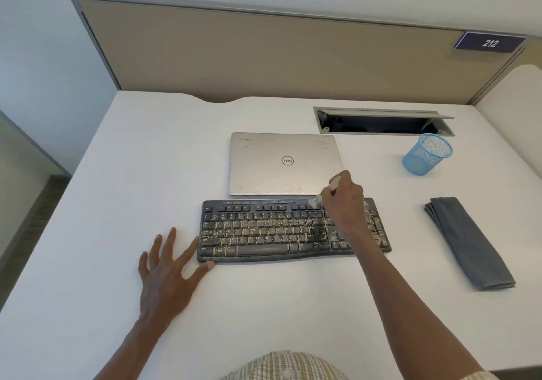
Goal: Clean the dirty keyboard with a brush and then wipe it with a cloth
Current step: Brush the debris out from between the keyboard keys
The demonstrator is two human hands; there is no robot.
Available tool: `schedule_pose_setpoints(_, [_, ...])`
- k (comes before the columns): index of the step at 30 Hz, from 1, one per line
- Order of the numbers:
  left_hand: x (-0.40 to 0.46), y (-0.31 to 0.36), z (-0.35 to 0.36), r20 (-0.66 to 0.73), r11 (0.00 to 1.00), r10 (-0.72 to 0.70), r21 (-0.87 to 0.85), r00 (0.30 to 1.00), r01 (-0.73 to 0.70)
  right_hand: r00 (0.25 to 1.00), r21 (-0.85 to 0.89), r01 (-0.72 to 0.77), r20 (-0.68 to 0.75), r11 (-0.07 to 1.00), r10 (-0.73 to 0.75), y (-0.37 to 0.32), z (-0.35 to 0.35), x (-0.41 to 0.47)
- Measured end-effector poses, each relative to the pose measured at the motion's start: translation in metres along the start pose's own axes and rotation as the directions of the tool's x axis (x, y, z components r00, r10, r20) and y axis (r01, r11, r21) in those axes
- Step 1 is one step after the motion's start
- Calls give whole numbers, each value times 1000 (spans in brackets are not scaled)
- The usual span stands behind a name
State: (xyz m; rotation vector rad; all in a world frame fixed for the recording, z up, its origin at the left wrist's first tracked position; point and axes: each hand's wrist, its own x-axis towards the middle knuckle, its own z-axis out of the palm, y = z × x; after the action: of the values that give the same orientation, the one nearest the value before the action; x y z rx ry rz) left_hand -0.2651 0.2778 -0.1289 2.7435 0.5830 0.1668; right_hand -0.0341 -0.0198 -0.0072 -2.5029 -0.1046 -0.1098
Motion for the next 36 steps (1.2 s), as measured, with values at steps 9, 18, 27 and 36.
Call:
schedule_pose_setpoints(9, [0,3,-1,-2,1000,-9,-20,1000,9,999,-35,7,40,999,-5,-11,6,0])
schedule_pose_setpoints(18, [0,2,-1,0,1000,-13,-20,1000,13,997,-36,23,68,999,-21,-14,7,0])
schedule_pose_setpoints(27, [1,2,-1,7,1000,-18,-15,1000,18,996,-30,41,75,999,-38,-25,14,-5])
schedule_pose_setpoints(36, [0,2,0,-5,1000,-9,-26,1000,9,996,36,69,54,997,-71,-33,15,-7])
